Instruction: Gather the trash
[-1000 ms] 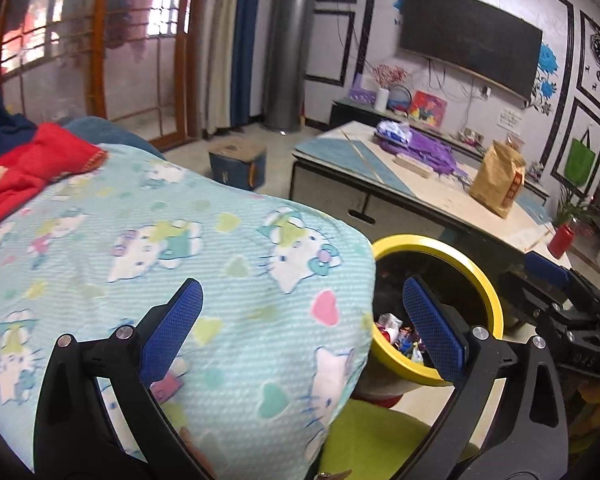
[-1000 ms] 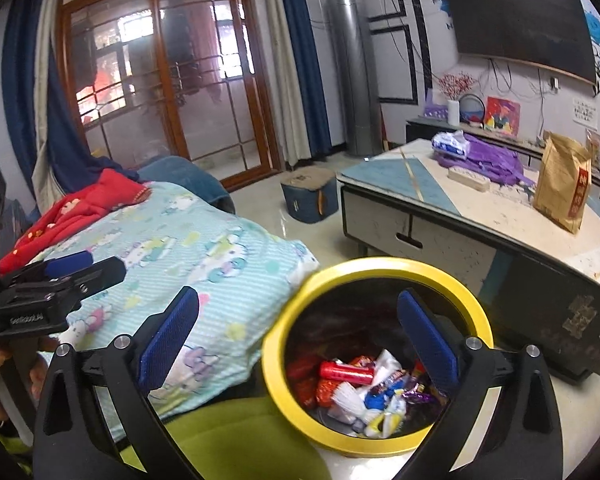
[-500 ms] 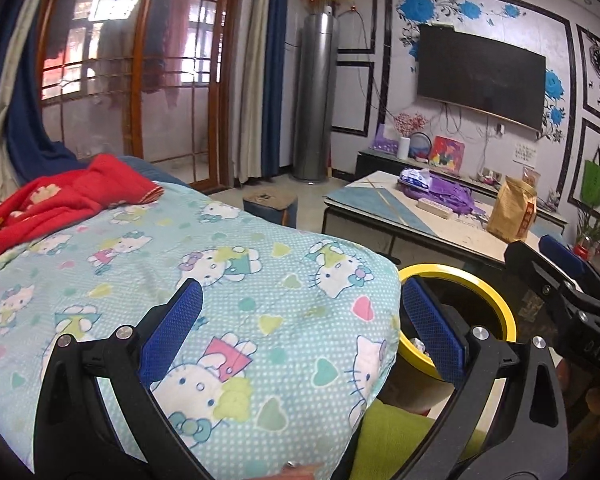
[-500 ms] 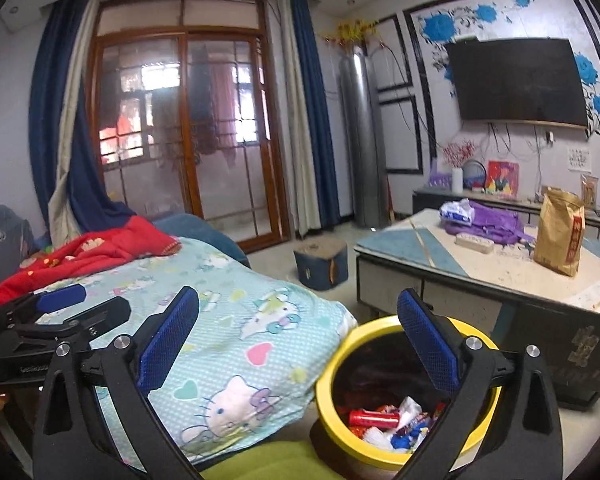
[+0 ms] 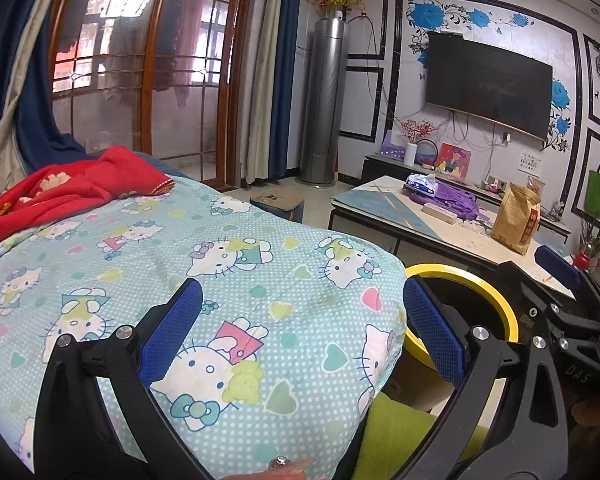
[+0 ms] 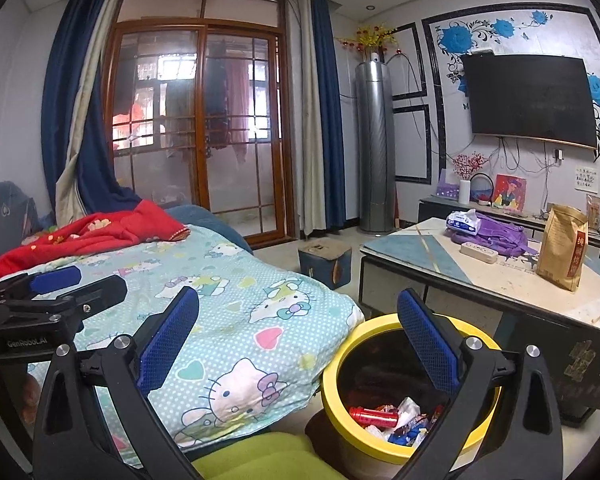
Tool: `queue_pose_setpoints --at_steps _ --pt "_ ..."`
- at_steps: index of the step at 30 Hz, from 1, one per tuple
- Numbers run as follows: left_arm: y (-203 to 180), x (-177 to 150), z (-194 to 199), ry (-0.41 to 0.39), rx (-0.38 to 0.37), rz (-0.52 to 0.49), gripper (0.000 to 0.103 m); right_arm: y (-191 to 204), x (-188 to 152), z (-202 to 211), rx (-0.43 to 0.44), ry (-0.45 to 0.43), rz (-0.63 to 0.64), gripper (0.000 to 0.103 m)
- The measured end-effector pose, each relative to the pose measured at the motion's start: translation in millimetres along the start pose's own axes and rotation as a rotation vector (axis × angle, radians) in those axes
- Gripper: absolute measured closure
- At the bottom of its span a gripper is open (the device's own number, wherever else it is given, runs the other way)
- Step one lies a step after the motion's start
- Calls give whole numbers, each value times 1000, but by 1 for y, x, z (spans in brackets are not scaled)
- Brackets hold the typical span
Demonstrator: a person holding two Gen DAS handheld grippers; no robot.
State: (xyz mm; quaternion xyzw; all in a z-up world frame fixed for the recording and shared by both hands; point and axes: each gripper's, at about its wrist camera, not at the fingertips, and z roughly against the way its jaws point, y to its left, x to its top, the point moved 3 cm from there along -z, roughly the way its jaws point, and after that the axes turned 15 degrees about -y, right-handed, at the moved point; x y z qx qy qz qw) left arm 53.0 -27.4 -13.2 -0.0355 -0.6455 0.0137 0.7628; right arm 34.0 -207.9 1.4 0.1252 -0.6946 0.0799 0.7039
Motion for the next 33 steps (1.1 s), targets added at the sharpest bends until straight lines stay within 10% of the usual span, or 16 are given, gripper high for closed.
queue_pose_setpoints --at_steps 33 --pt "-1 -1 0 -3 3 1 11 -1 -2 -4 -7 8 -2 6"
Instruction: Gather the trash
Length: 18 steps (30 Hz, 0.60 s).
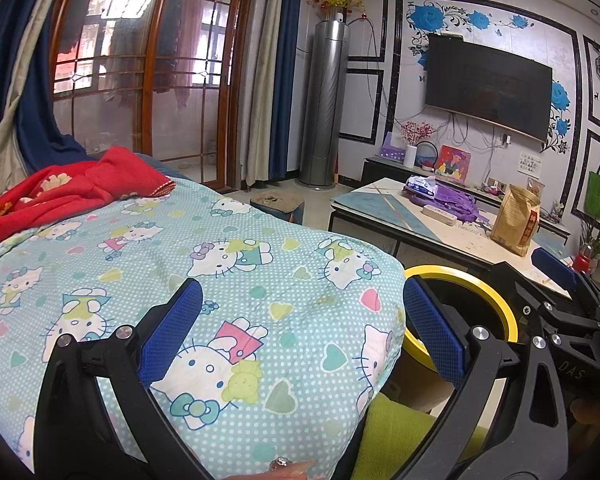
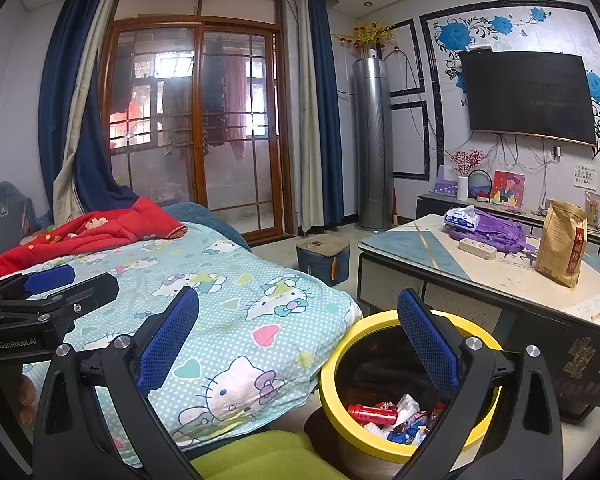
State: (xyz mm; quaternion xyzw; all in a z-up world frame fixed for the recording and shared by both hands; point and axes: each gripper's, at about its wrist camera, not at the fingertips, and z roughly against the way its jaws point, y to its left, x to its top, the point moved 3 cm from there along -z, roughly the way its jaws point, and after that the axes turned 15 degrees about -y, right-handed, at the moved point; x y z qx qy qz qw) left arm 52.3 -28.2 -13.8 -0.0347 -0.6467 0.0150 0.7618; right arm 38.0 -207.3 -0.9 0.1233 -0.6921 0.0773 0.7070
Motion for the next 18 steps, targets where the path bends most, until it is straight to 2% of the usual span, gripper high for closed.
queue_pose_setpoints --at_steps 18 --pt "-1 1 1 -3 -4 3 11 0 -1 0 -1 2 0 6"
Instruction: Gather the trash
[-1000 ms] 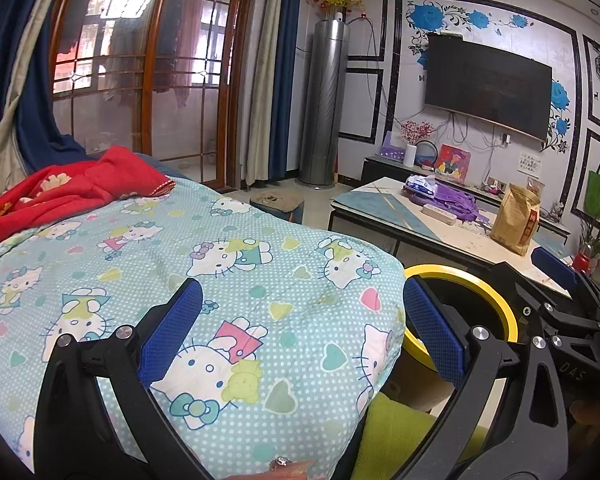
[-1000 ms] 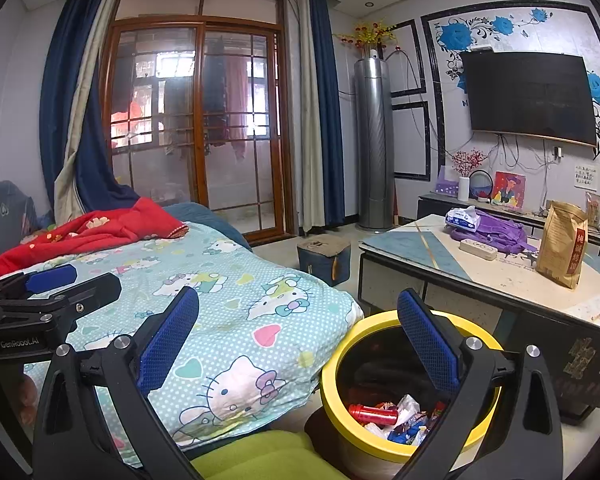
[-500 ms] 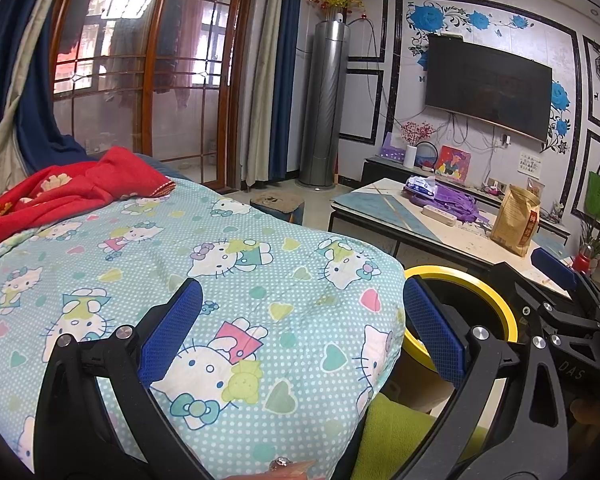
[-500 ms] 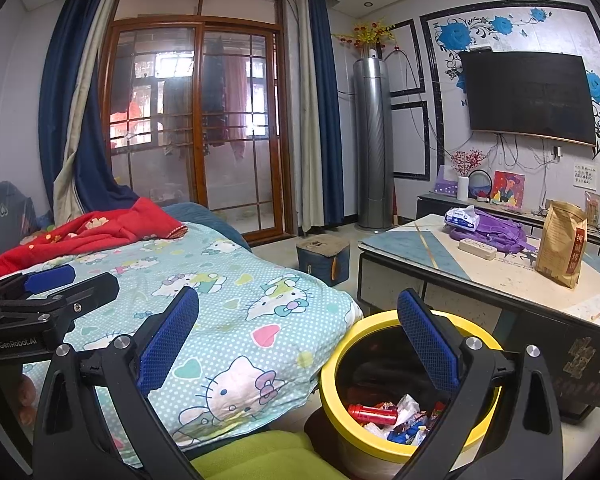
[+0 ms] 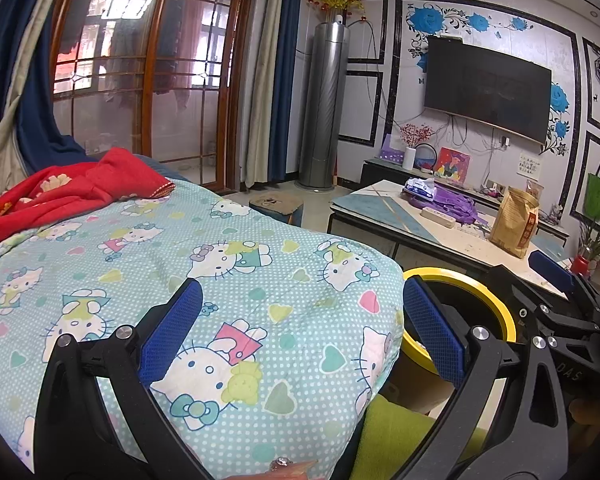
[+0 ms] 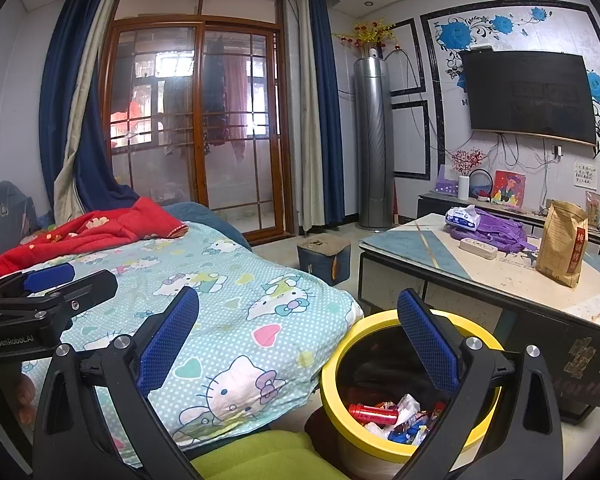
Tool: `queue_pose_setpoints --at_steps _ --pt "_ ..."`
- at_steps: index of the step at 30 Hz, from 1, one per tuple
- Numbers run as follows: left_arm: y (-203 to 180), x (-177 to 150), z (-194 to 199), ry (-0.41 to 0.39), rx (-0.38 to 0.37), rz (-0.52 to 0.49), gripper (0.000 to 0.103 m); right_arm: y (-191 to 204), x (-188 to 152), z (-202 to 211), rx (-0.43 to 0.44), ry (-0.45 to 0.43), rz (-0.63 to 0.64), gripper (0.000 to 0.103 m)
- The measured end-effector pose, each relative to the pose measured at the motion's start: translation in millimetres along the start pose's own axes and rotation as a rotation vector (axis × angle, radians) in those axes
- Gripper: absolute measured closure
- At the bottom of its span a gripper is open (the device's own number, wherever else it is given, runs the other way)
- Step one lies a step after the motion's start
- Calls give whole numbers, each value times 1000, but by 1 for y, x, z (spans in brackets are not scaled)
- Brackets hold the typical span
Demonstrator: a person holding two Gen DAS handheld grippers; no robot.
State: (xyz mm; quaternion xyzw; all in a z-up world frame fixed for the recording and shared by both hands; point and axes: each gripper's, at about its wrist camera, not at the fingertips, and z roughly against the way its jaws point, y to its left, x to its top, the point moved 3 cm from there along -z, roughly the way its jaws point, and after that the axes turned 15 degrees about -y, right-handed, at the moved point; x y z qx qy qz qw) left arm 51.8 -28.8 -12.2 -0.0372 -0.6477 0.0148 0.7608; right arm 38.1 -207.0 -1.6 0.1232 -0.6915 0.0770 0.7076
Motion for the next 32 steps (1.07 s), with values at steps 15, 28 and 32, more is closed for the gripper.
queue_pose_setpoints --at_steps 15,28,32 --pt "-3 -2 -5 29 -10 5 11 -3 0 -2 -15 10 -11 6" --pt "169 2 18 163 423 225 11 140 8 -83 310 233 -28 6" --pt "308 -26 79 275 846 264 11 283 -27 -105 627 459 30 6"
